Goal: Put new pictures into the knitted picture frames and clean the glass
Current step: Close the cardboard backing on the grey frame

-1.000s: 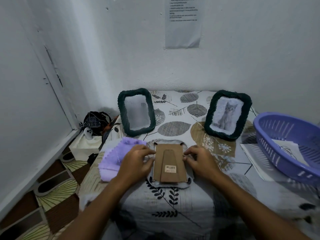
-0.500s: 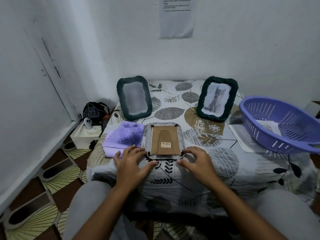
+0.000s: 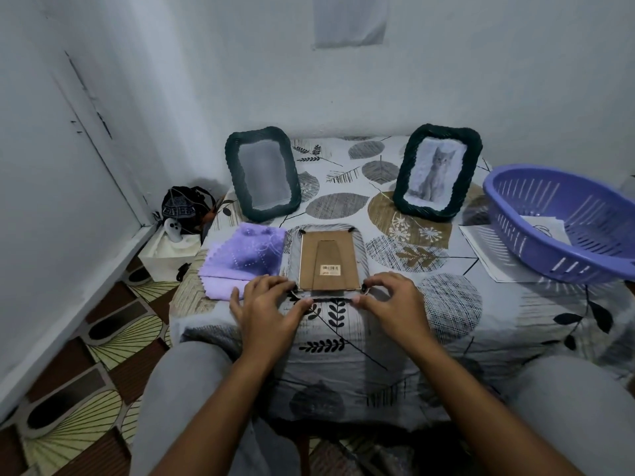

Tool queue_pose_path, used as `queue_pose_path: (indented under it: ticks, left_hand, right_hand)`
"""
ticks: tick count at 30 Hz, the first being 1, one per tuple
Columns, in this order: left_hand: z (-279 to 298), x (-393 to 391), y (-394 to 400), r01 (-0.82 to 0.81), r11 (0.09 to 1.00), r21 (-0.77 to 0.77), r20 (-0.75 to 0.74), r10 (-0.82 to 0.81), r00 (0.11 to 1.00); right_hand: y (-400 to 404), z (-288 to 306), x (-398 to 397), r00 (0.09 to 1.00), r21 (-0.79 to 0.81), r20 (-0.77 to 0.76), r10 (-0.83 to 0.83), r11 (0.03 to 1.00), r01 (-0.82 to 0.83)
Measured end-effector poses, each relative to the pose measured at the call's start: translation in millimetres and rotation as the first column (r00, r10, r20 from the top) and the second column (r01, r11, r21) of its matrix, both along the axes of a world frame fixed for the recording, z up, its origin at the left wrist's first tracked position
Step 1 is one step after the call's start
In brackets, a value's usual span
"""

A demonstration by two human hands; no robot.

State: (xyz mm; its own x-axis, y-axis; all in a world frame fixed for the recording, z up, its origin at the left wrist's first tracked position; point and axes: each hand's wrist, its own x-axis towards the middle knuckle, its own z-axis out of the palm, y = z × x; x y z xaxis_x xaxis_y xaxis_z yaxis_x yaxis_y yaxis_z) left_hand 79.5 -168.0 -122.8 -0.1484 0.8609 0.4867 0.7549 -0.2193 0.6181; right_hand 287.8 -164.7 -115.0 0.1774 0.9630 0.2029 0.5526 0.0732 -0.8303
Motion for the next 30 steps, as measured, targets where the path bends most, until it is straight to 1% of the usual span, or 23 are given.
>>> queue_pose_path:
  ticks: [9, 19, 25, 30]
  left_hand:
    - [-1.6, 2.5, 2.3, -0.012, 1.000, -0.014, -0.007, 0.012, 1.000]
    - [0.0, 3.1, 1.2, -0.007, 1.000, -0.016, -0.003, 0.007, 1.000]
    - [-2.1, 2.3, 2.1, -0.001, 1.000, -0.007, -0.014, 0.000, 1.000]
    - [-3.1, 1.5, 1.6, 0.004, 1.000, -0.007, -0.026, -0.004, 1.000]
  right_hand:
    - [5.4, -3.0, -1.7, 0.999, -0.035, -0.018, -0.031, 0.999, 0.030]
    - [2.2, 4.8, -1.1, 1.000, -0.099, 0.017, -0.005, 0.995, 0.007]
    - [-2.3, 9.8, -1.4, 0.997, -0.082, 0.073, 0.000, 0.997, 0.006]
    - [-3.4, 9.9, -2.3, 0.997, -0.091, 0.080, 0.003, 0.996, 0.005]
